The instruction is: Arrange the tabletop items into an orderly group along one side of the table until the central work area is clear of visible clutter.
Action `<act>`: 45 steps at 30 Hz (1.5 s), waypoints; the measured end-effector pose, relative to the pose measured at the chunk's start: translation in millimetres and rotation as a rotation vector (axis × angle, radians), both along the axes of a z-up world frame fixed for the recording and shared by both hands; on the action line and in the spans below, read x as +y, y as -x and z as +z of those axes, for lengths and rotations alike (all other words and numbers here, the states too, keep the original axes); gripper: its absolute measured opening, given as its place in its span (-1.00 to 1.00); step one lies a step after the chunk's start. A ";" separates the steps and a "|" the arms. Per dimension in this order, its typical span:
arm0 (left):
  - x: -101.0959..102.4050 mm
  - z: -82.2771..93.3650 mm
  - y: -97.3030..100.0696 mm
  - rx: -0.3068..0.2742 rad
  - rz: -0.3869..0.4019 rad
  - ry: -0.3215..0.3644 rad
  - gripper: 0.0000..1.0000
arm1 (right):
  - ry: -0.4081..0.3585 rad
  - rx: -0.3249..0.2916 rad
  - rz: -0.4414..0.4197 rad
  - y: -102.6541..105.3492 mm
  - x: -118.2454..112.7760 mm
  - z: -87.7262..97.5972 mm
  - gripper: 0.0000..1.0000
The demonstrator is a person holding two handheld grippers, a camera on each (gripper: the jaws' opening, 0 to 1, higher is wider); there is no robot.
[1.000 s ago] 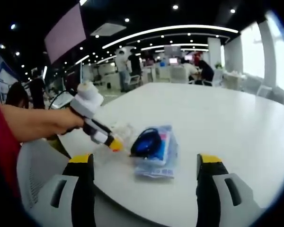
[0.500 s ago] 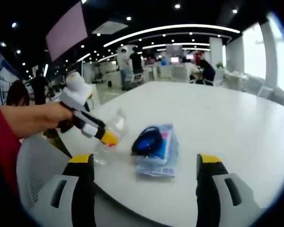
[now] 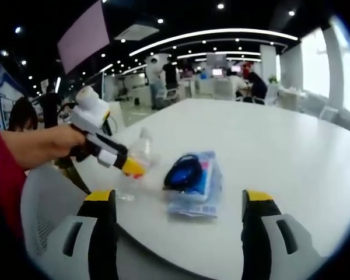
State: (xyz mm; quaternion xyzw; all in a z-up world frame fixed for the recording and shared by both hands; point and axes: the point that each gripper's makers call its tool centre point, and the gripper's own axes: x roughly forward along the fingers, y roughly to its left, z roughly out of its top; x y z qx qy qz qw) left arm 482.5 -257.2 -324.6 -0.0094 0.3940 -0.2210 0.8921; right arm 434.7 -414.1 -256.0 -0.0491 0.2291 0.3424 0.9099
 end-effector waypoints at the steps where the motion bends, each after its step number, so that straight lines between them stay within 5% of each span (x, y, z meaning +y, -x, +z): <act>1: -0.2 0.7 0.0 -0.003 -0.003 0.003 -0.30 | 0.000 0.001 0.001 0.1 0.1 0.0 0.76; 16: -6.0 23.6 -3.0 -0.063 -0.066 0.072 -0.30 | -0.128 0.060 0.007 -3.6 3.8 8.4 0.72; 22: -6.2 47.5 -7.5 -0.123 -0.105 0.124 -0.31 | -0.178 0.030 0.055 -11.7 11.4 30.7 0.69; 29: -15.8 87.4 -9.0 -0.212 -0.191 0.188 -0.31 | -0.189 -0.066 0.222 -17.2 37.1 75.6 0.58; 37: -35.6 123.2 6.5 -0.259 -0.370 0.263 -0.31 | -0.283 -0.075 0.410 -13.0 62.1 120.0 0.53; 41: -46.1 133.2 20.3 -0.278 -0.491 0.259 -0.30 | -0.298 -0.056 0.522 0.1 74.3 130.1 0.36; 45: -55.8 142.1 31.5 -0.269 -0.559 0.288 -0.30 | -0.212 -0.090 0.594 4.6 86.2 129.0 0.36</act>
